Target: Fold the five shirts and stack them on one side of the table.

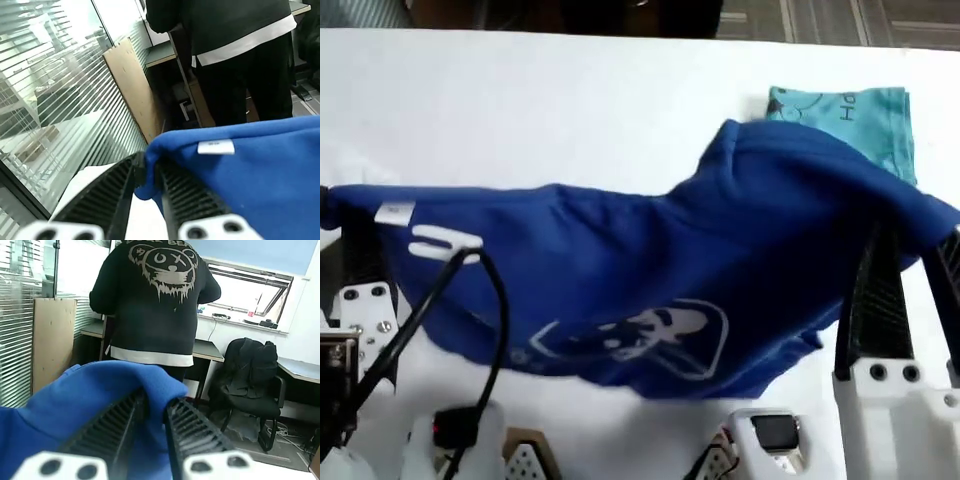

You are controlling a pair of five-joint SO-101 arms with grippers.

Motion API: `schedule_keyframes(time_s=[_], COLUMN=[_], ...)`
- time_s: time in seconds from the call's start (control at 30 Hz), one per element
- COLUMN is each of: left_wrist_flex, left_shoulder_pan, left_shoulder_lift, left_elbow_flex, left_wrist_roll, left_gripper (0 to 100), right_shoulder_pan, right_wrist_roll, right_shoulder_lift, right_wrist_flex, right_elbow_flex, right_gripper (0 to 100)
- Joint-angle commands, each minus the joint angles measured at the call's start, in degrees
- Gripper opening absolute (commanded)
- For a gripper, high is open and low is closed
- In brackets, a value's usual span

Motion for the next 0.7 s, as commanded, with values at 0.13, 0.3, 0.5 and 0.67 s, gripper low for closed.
schedule_keyframes(time_s=[0.13,0.3,0.5,0.67], left_wrist_flex=[4.4,7.4,7.4,6.9], left_shoulder_pan=[0.0,0.0,-0.1,0.2], left_shoulder_lift=[-0.1,-0.2,-0.3,-8.3], left_elbow_flex=[-0.5,0.0,1.8,12.2], left_wrist_roll=[0.5,0.4,0.7,0.8], left_gripper=[2,2,2,2], right_shoulder_pan=[0.5,0.5,0.5,0.3], right_wrist_roll=[-0.2,0.0,0.1,0.1], right_shoulder_lift=[-0.3,-0.3,-0.3,-0.3], right_wrist_flex=[-0.4,-1.0,-5.3,-6.9], right_elbow_flex=[0.1,0.0,0.0,0.0], right_gripper=[1.9,1.9,1.9,1.9])
